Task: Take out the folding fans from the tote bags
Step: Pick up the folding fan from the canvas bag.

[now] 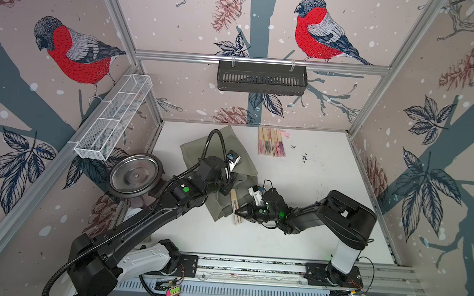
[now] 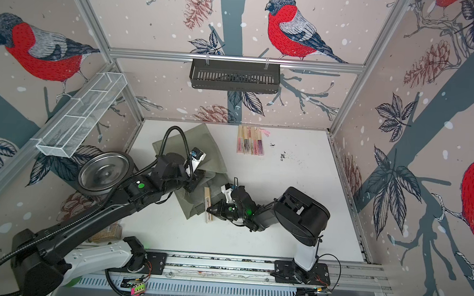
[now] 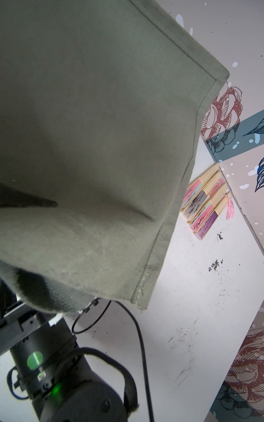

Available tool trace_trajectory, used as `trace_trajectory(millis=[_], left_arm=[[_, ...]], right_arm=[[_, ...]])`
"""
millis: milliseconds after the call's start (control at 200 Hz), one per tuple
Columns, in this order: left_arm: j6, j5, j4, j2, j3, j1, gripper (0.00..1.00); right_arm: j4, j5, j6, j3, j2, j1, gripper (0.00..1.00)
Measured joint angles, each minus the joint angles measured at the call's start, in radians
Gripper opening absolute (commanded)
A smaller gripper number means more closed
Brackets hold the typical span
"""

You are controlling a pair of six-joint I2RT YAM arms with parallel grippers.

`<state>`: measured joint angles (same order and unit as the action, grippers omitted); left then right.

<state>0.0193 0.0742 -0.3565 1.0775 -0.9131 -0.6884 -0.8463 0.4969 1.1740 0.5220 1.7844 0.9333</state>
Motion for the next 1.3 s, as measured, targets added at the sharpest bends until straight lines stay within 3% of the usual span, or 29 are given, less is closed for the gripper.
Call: trace_trajectory(millis=[180, 550, 931, 1116, 1301], left_arm=[[0.0, 0.002, 0.0, 0.002, 0.002, 0.0, 0.0], [0.0, 0.002, 0.0, 0.0, 0.002, -0.001, 0.0], [0.0, 0.002, 0.0, 0.004, 0.002, -0.001, 0.0], [0.0, 0.002, 0.0, 0.003, 0.002, -0.001, 0.0], [0.0, 0.001, 0.0, 0.003, 0.002, -0.001, 0.0]], right_arm=[[0.082, 0.024, -0.095, -0.097, -0.172, 0.009, 0.11], [0.61, 0.002, -0.393, -0.147, -0.64, 0.084, 0.08], [0.866, -0.12, -0.436, -0.174, -1.058, 0.14, 0.07], [0.907, -0.2, -0.436, -0.17, -1.208, 0.071, 0.07], [0.951, -0.208, -0.467, -0.095, -1.223, -0.062, 0.07]])
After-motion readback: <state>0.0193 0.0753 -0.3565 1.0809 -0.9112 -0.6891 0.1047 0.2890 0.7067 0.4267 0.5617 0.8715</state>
